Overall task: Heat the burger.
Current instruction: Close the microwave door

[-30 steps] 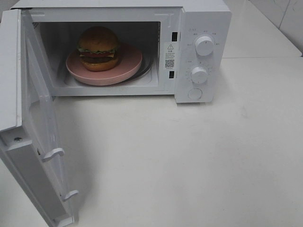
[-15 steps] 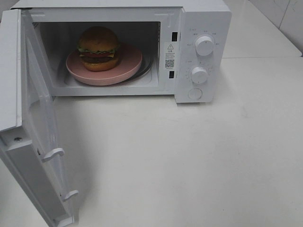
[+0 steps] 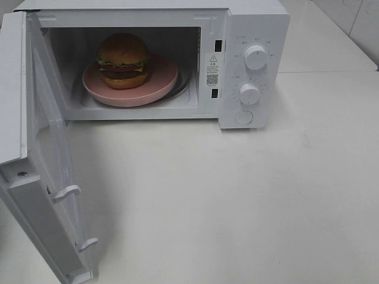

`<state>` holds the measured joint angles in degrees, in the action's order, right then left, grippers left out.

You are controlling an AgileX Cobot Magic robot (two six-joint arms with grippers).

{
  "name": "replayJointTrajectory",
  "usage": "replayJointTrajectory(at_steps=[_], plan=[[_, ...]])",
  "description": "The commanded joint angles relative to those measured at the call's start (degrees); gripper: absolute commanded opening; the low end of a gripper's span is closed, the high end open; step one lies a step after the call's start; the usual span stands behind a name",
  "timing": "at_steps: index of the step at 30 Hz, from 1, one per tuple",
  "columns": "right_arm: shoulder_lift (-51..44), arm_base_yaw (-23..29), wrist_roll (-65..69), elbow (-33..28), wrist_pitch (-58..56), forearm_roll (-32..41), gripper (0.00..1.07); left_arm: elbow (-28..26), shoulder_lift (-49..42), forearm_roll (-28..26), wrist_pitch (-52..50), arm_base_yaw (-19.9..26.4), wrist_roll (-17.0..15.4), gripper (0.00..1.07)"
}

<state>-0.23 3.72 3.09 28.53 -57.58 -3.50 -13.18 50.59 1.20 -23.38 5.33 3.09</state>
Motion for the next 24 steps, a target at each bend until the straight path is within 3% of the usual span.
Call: replayJointTrajectory(at_steps=[1, 2, 4, 5, 6, 10, 12, 19, 24], plan=[[-1.5, -0.2, -0.4, 0.0, 0.6, 0.2, 0.76, 0.2, 4.3, 6.8, -5.1, -0.1, -4.5, 0.00], [-1.5, -0.2, -0.4, 0.0, 0.6, 0.2, 0.76, 0.2, 8.0, 13.3, -8.0, -0.1, -8.0, 0.00], [-1.5, -0.2, -0.4, 0.0, 0.6, 0.2, 0.76, 0.2, 9.4, 15.8, -9.4, -0.1, -9.1, 0.00], [-1.5, -0.2, -0.4, 0.0, 0.6, 0.2, 0.76, 0.2, 12.4, 21.9, -11.5, -0.1, -11.2, 0.00], [-1.5, -0.2, -0.4, 0.0, 0.6, 0.2, 0.76, 0.2, 13.6, 24.5, -12.6, -0.1, -12.3, 0.00], [-1.5, -0.2, -0.4, 0.0, 0.6, 0.2, 0.76, 0.2, 16.4, 30.2, -16.8, -0.1, -15.3, 0.00], [-1.5, -0.2, -0.4, 0.0, 0.6, 0.2, 0.76, 0.2, 20.1, 34.4, -22.5, -0.2, -18.3, 0.00], [-1.5, -0.2, -0.4, 0.0, 0.6, 0.2, 0.76, 0.1, 24.3, 35.6, -25.9, -0.6, -20.1, 0.00], [-1.5, -0.2, -0.4, 0.0, 0.6, 0.2, 0.76, -2.3, 26.4, 33.3, -23.6, -7.0, -18.3, 0.00]])
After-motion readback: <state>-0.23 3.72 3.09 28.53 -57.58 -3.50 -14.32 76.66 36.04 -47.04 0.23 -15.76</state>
